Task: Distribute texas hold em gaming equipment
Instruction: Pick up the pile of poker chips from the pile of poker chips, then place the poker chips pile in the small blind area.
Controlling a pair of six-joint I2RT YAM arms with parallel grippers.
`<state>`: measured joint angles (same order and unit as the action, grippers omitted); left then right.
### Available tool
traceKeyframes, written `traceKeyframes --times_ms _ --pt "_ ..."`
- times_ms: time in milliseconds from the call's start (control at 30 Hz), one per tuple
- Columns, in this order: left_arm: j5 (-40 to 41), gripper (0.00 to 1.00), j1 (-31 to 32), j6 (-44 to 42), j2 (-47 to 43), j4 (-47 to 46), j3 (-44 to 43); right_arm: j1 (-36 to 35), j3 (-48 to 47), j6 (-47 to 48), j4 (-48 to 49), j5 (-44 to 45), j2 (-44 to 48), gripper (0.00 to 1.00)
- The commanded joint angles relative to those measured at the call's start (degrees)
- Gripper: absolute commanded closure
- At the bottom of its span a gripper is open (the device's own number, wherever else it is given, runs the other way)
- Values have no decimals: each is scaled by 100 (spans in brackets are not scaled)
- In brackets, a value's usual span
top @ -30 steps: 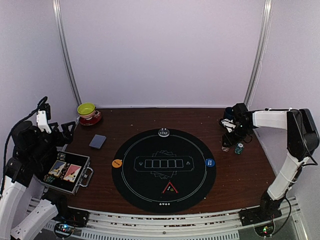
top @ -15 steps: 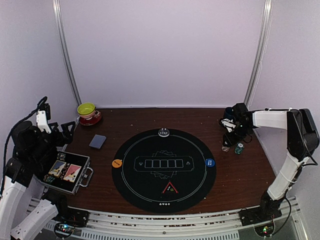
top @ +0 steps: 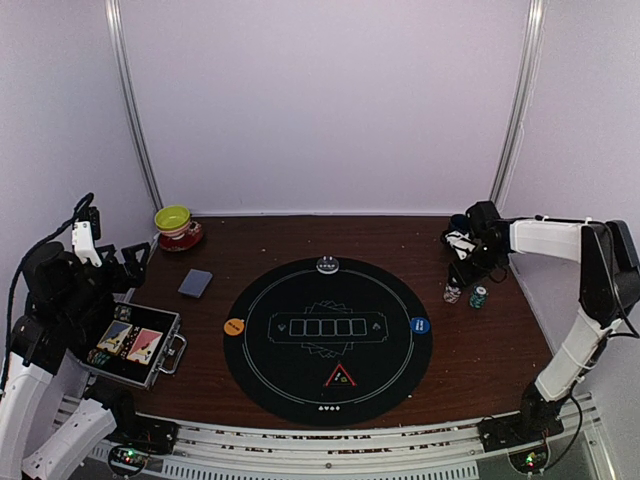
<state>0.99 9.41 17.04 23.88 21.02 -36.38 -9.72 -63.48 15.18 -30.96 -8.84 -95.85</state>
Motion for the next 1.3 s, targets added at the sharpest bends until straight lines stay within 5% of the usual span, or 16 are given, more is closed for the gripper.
traceKeyframes --times_ms 0,600,1267 --pt "-62 2 -66 -43 -50 -300 26 14 21 52 156 -100 330 67" --pt "-38 2 -150 -25 -24 -302 35 -1695 -167 61 342 -356 -169 67" --pt "-73 2 -194 -25 -32 -301 26 -1665 -68 153 251 -163 -675 67"
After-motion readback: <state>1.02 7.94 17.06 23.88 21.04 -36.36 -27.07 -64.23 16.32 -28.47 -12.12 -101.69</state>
